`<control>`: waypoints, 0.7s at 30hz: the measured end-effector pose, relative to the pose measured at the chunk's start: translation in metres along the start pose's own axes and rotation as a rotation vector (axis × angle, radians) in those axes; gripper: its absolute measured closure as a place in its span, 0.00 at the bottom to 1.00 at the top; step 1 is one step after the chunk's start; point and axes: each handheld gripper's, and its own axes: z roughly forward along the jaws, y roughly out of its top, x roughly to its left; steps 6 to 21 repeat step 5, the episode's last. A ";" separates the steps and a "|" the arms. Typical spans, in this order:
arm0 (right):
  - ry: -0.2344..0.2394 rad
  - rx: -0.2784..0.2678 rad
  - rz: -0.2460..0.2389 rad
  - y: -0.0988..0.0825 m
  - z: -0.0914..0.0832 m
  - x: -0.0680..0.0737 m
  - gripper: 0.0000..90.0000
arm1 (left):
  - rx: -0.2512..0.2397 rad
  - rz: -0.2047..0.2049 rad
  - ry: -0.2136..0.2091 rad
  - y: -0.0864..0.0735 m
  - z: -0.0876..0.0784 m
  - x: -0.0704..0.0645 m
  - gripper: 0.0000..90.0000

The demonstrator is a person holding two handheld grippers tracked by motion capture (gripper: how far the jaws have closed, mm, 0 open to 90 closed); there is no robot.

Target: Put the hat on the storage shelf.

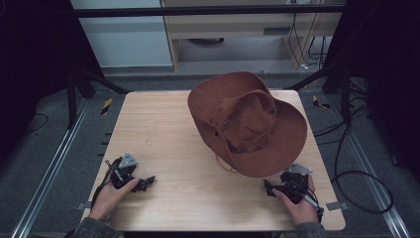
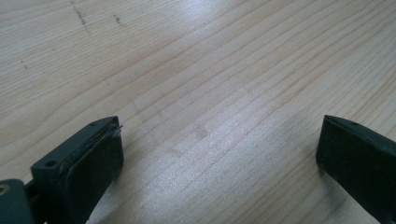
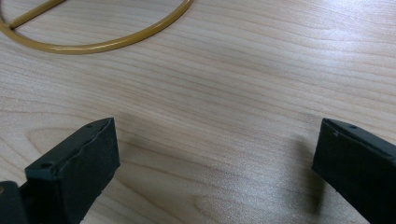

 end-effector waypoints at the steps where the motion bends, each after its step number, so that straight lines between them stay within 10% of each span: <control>1: 0.000 0.000 0.000 0.000 0.000 0.000 0.01 | 0.000 0.000 0.000 0.000 0.000 0.000 0.00; 21: 0.001 -0.002 -0.002 0.000 0.000 0.000 0.01 | 0.000 -0.001 -0.001 0.000 0.000 0.000 0.00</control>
